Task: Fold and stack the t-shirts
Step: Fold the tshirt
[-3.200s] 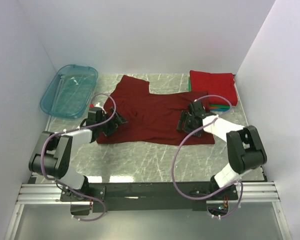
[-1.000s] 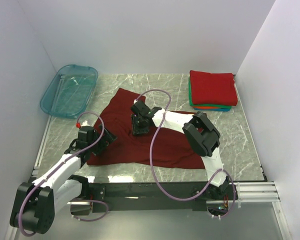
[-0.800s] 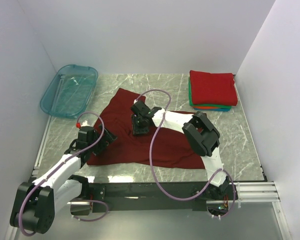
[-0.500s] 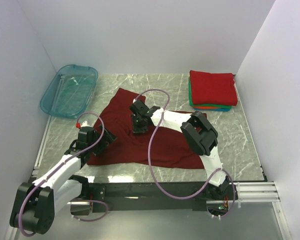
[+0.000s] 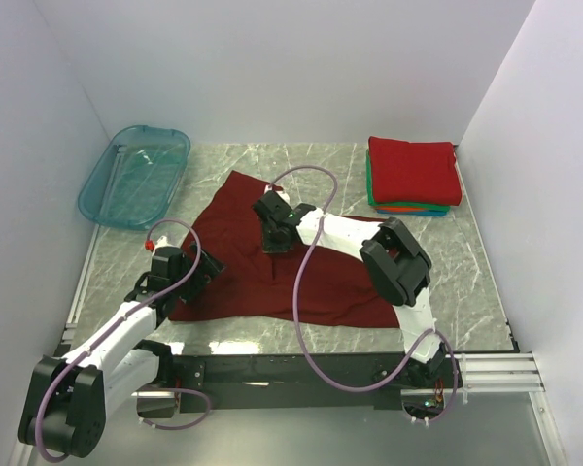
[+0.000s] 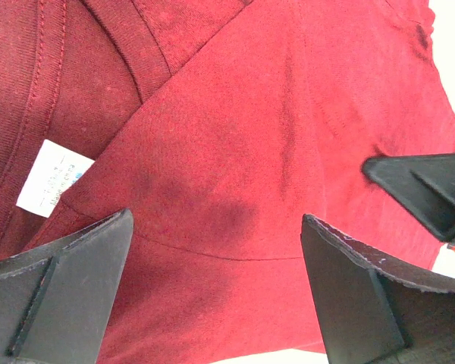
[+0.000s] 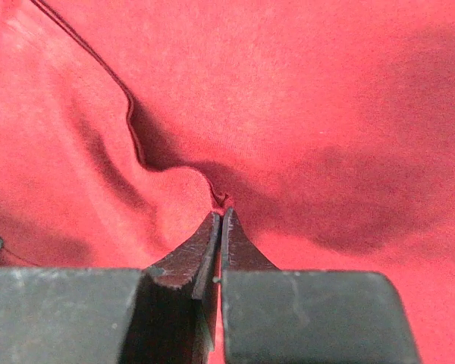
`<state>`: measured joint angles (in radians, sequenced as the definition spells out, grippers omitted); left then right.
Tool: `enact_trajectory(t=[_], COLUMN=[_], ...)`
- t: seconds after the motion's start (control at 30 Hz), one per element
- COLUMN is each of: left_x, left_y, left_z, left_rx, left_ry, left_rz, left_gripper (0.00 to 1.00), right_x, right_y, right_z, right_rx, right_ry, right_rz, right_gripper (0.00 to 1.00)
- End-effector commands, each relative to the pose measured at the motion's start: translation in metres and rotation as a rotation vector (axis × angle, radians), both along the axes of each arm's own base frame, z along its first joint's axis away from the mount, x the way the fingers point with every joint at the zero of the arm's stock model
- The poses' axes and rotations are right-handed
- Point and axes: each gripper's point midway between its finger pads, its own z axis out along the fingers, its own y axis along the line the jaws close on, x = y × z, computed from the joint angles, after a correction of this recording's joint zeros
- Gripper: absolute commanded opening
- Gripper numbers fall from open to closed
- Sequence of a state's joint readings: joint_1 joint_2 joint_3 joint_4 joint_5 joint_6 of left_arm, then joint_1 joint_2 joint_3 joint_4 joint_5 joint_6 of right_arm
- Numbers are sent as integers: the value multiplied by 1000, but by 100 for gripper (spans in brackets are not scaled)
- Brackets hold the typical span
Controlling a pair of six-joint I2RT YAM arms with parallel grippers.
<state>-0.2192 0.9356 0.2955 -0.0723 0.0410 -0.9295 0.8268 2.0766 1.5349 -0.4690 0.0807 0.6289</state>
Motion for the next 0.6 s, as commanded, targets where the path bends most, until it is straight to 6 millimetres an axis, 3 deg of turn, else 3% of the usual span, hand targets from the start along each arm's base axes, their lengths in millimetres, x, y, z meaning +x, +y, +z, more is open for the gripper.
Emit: enact_trajectory(t=[0.0, 0.3, 0.43, 0.57], left_x=[-12, -10, -8, -5], left_y=[10, 10, 10, 9], left_z=[-18, -12, -5, 1], left_rx=[48, 50, 55, 57], left_ry=[67, 62, 45, 36], left_rz=[21, 21, 14, 9], left_gripper=[100, 99, 100, 99], right_x=[11, 14, 17, 27], right_y=[-9, -22, -24, -29], right_z=[34, 24, 28, 48], right_rx=[-11, -104, -120, -129], right_ry=[-92, -70, -85, -137], right_rz=[-30, -79, -81, -102], right_gripper=[1, 6, 38, 73])
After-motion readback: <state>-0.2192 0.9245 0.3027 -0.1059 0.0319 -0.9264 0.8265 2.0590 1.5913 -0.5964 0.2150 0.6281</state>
